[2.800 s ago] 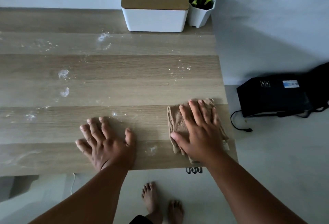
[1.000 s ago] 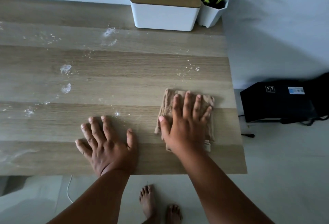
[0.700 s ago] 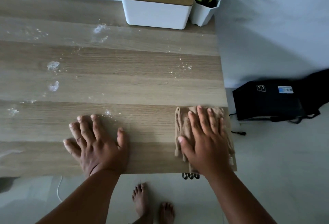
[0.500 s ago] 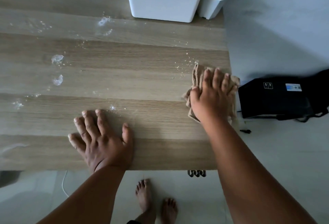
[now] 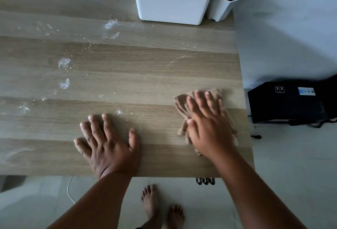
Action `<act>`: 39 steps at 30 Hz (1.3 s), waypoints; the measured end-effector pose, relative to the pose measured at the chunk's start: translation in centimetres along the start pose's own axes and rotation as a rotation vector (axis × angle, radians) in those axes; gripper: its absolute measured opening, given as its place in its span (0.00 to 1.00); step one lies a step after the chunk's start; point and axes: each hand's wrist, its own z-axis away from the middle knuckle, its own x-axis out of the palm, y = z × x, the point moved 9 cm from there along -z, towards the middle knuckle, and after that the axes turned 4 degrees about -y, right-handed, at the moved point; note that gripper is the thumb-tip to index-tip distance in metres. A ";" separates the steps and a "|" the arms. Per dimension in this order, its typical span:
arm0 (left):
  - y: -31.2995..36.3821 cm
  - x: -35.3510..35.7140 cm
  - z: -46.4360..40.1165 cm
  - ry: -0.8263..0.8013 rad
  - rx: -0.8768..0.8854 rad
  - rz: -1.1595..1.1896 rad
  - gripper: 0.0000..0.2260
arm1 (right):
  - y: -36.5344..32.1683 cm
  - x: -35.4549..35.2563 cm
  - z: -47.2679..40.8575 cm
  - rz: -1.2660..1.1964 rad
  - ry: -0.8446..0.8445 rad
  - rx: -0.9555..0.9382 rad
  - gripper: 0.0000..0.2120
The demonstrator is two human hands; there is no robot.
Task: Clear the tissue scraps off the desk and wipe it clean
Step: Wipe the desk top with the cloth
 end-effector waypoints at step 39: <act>0.1 -0.3 0.2 -0.020 -0.020 0.032 0.42 | -3.6 -3.4 -22.6 -0.101 0.000 0.415 0.36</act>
